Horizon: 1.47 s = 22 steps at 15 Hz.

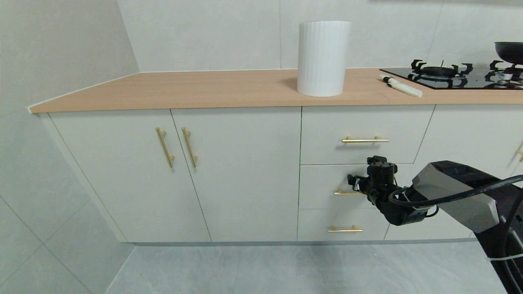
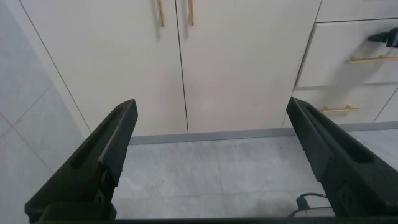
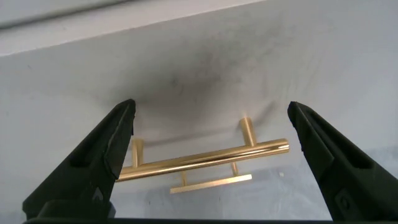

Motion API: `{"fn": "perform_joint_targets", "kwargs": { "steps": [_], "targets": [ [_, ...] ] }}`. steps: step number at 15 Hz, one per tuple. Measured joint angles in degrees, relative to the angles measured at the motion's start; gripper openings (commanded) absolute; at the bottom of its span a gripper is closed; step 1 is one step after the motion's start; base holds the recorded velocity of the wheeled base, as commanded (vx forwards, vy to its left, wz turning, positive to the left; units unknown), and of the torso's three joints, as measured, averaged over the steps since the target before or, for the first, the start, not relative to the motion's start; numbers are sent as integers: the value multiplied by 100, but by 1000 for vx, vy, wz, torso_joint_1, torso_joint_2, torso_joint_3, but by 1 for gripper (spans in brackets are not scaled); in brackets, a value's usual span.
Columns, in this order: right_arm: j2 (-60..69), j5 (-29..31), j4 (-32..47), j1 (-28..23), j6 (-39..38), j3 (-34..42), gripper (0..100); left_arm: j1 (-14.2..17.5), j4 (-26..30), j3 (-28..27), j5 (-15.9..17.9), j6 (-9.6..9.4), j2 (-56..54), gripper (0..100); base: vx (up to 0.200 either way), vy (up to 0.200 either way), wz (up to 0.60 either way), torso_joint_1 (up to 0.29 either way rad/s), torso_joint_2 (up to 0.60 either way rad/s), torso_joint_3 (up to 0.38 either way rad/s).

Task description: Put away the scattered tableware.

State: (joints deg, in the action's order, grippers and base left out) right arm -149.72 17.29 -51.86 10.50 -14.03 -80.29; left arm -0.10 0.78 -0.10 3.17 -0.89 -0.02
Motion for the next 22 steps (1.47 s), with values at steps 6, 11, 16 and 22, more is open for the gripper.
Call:
{"fn": "perform_joint_targets", "kwargs": {
  "steps": [6,11,16,22],
  "targets": [
    [-163,190,-22,-13,-2,-310,100,0,-2,0,0,0,0,100,0,0,0,0,0,0],
    [551,165,-45,17,-6,1006,100,0,0,0,-2,0,0,100,0,0,0,0,0,0],
    [2448,123,-417,22,-4,3585,100,2,-2,0,0,-1,0,100,0,0,0,0,0,0],
    [5589,154,-571,44,399,5526,100,0,0,0,0,0,0,100,0,0,0,0,0,0]
  ]
}}
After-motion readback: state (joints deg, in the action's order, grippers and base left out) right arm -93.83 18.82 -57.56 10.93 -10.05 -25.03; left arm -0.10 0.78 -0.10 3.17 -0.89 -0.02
